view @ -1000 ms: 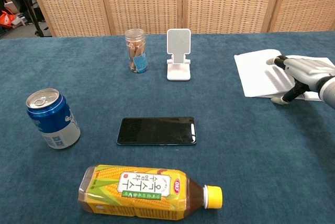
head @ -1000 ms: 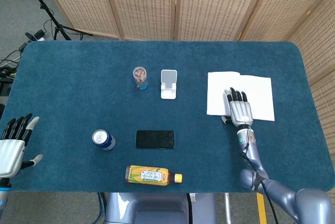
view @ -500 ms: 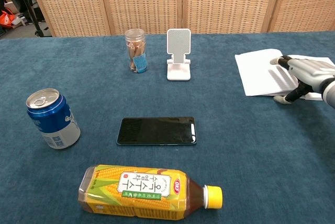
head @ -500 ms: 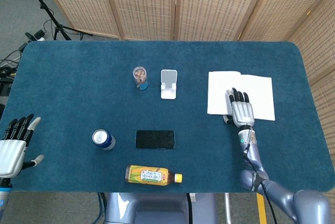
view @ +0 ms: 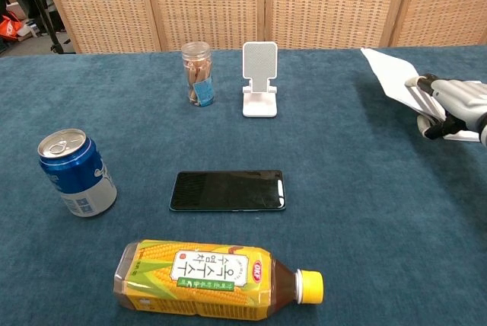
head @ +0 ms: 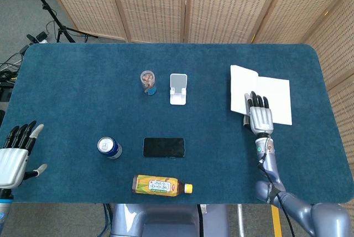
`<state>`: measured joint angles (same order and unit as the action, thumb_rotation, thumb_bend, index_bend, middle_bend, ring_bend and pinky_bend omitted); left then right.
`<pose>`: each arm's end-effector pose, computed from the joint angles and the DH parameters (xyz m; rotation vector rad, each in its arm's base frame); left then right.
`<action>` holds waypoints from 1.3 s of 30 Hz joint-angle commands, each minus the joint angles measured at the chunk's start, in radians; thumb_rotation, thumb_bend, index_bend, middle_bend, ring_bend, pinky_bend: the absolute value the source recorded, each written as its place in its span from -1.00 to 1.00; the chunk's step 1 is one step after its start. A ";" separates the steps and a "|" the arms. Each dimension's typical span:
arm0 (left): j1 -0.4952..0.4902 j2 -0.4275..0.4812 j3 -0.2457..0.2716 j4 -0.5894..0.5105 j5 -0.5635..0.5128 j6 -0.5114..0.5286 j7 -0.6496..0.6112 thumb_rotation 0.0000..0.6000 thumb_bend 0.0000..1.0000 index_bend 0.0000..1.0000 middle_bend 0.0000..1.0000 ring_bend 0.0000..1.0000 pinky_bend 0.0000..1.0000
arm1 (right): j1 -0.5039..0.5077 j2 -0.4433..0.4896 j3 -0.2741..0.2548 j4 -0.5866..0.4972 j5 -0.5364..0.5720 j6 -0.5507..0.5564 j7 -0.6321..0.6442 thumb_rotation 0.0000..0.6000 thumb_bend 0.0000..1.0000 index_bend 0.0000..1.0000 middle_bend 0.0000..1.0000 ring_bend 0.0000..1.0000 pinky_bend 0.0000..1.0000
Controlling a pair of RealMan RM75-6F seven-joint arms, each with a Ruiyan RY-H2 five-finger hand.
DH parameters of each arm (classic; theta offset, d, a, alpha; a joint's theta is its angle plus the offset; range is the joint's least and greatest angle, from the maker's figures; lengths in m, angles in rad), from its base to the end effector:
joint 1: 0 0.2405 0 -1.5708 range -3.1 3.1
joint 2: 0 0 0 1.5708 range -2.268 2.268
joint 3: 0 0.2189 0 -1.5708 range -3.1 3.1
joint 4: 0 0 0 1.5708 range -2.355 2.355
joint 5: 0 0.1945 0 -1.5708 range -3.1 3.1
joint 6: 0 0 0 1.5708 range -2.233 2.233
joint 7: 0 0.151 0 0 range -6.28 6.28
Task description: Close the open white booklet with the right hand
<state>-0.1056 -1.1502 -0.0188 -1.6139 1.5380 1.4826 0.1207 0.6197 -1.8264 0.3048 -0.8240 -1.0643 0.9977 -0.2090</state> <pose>-0.2620 0.1828 0.1411 -1.4775 -0.8289 -0.8558 -0.2416 -0.3617 0.0099 1.3813 -0.9791 0.7547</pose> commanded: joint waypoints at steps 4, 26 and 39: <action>0.000 -0.001 0.001 -0.001 0.003 0.001 0.001 1.00 -0.90 -1.00 -1.00 -1.00 -1.00 | -0.020 0.018 0.005 -0.031 -0.016 0.046 0.019 1.00 0.14 -1.00 -1.00 -1.00 -1.00; 0.003 -0.001 0.005 -0.003 0.020 0.014 -0.010 1.00 -0.90 -1.00 -1.00 -1.00 -1.00 | -0.059 0.098 0.061 -0.162 -0.025 0.172 0.037 1.00 -0.20 -1.00 -1.00 -1.00 -1.00; 0.005 0.002 0.003 -0.001 0.023 0.022 -0.021 1.00 -0.90 -1.00 -1.00 -1.00 -1.00 | -0.073 0.111 0.099 -0.221 0.011 0.234 0.007 1.00 -0.17 -1.00 -1.00 -1.00 -1.00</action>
<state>-0.1000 -1.1479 -0.0157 -1.6150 1.5610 1.5042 0.0999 0.5474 -1.7167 0.4017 -1.0434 -1.0550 1.2297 -0.2008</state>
